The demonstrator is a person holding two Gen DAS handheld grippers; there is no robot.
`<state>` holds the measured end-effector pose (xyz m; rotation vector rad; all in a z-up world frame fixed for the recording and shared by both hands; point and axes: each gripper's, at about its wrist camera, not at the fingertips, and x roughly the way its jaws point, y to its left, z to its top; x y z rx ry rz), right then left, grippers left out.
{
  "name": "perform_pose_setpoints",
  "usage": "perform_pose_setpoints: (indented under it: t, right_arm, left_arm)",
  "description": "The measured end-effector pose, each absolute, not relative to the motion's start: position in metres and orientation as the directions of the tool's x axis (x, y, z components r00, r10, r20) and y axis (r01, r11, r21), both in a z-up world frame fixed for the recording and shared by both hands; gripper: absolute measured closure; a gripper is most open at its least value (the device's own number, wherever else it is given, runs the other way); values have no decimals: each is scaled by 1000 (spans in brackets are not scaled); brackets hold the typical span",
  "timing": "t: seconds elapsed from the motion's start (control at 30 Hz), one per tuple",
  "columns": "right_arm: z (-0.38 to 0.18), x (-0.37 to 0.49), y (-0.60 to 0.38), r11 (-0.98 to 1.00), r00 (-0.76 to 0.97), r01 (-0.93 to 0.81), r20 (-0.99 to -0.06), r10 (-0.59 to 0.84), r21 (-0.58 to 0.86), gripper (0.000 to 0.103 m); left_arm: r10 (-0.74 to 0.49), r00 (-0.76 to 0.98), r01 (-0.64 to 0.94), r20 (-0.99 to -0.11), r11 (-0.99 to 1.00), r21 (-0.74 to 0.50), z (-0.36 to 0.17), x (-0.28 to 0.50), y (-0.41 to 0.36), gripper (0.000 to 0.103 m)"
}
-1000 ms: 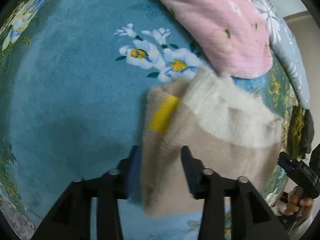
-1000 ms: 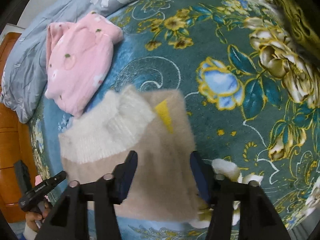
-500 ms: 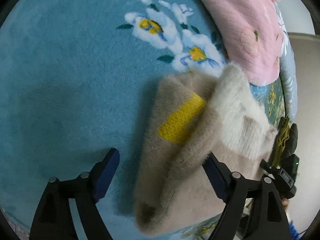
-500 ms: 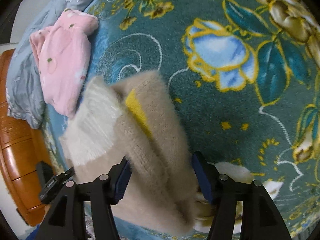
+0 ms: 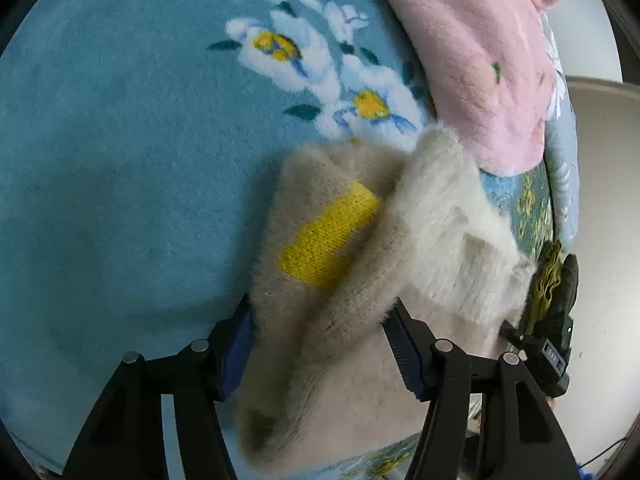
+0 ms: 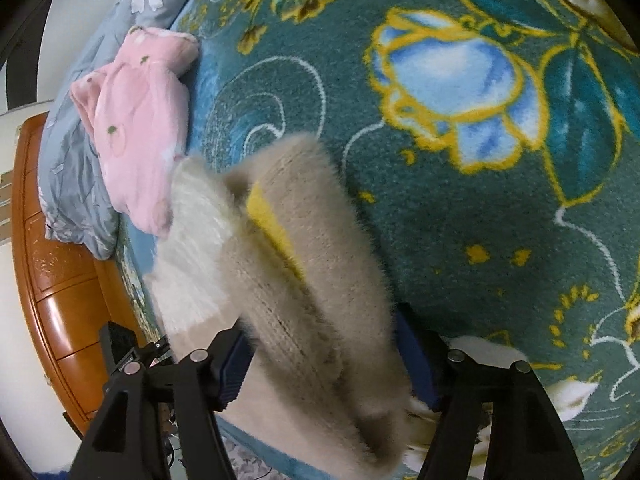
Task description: Fold clothes
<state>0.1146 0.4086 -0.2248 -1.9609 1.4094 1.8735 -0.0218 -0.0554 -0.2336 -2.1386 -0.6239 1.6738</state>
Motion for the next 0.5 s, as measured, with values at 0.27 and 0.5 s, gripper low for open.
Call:
perform_pose_setpoints:
  t: [0.27,0.5]
  right_arm:
    - [-214,113,398,-569,-169,-680,-854,-492,463,52]
    - [-189,108,390,-560,-201,-705,-880,-430,435,70]
  left_arm:
    - [524,194,120,-829,-852,-510,-220,-20,-55,59]
    - [490,152,103,-858,-871,-480,-190,-12,-51,74]
